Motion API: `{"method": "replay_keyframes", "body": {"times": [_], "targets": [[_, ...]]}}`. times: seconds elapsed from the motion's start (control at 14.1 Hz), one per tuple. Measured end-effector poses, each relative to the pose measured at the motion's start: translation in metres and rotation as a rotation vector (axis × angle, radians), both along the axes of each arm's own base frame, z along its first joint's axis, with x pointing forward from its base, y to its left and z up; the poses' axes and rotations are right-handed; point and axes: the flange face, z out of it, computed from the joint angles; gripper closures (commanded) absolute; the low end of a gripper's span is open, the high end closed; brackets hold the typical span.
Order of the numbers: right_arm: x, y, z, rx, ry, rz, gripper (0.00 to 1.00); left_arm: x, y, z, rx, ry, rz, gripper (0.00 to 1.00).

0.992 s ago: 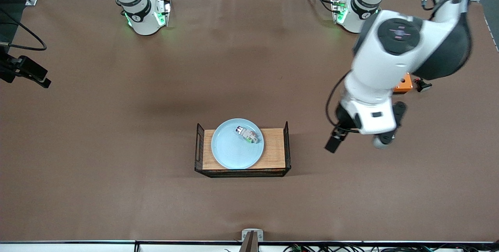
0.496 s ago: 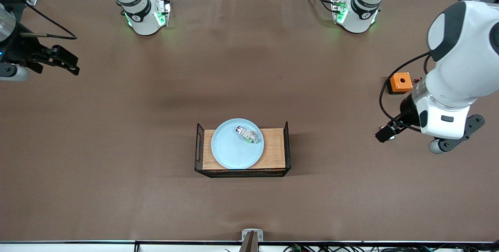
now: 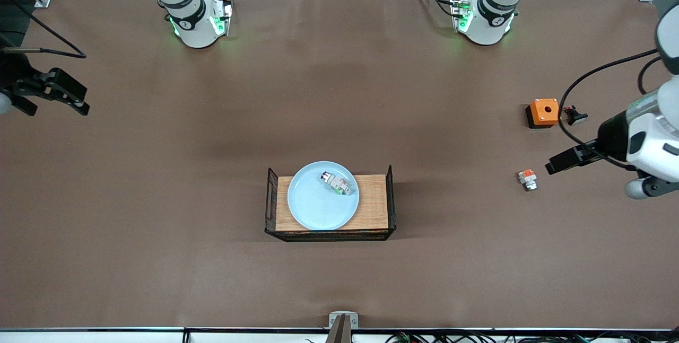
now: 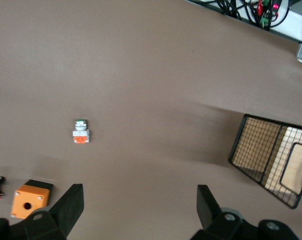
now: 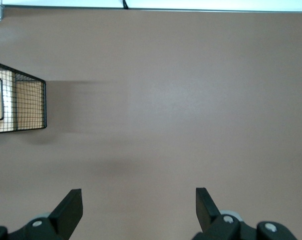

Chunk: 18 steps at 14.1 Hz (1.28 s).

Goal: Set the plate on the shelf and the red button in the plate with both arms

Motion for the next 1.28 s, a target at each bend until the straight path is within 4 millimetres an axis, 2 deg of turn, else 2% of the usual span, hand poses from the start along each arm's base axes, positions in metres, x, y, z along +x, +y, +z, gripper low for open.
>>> {"method": "replay_keyframes", "body": {"times": [0.14,0.5,0.64,0.92,1.28], "targets": [[0.001,-0.001,0.0,0.0,-0.001,-0.001,0.0,-0.002,-0.004,-0.002,0.016,0.006,-0.034,0.0],[0.001,0.0,-0.001,0.0,0.0,0.0,0.0,-0.005,-0.04,0.002,0.13,-0.048,-0.172,0.0],[0.001,0.0,-0.001,0.0,0.0,0.0,0.0,-0.004,-0.049,0.006,0.141,-0.079,-0.237,0.0],[0.001,0.0,-0.004,-0.001,0.014,0.001,0.0,-0.005,-0.047,0.012,0.136,-0.096,-0.252,0.0],[-0.011,0.005,-0.02,-0.007,0.139,0.01,0.0,-0.006,-0.04,0.021,0.102,-0.168,-0.235,0.0]]}}
